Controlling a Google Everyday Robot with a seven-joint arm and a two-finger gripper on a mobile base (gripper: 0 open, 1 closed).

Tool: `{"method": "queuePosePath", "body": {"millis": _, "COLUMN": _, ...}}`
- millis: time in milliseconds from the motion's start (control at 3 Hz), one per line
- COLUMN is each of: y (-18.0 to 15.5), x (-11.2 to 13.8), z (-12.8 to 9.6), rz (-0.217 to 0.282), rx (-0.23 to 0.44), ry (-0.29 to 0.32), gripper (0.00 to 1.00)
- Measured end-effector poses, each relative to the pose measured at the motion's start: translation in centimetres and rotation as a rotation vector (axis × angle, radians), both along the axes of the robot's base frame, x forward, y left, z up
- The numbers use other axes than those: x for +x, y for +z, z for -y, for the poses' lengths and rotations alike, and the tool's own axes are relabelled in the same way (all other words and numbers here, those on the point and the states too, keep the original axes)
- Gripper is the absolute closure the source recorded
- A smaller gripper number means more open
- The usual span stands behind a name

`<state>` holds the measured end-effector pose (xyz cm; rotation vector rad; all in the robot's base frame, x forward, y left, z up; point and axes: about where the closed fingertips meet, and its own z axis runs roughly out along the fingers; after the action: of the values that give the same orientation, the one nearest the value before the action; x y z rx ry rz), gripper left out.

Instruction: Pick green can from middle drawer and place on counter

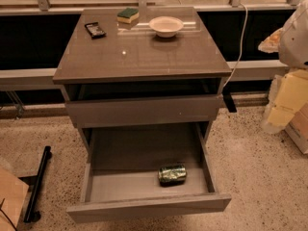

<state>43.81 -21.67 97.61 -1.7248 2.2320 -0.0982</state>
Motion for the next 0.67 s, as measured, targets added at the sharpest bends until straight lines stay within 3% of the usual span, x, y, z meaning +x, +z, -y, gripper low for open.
{"method": "queuePosePath", "body": {"millis": 333, "y": 0.0, "x": 0.0, "z": 0.0, "rz": 0.000, "rx": 0.000, "ry": 0.000, "gripper": 0.00}}
{"method": "queuePosePath", "body": {"millis": 667, "y": -1.3, "x": 0.5, "z": -1.6, "rz": -0.003, "rx": 0.040, "ry": 0.026, "gripper": 0.00}}
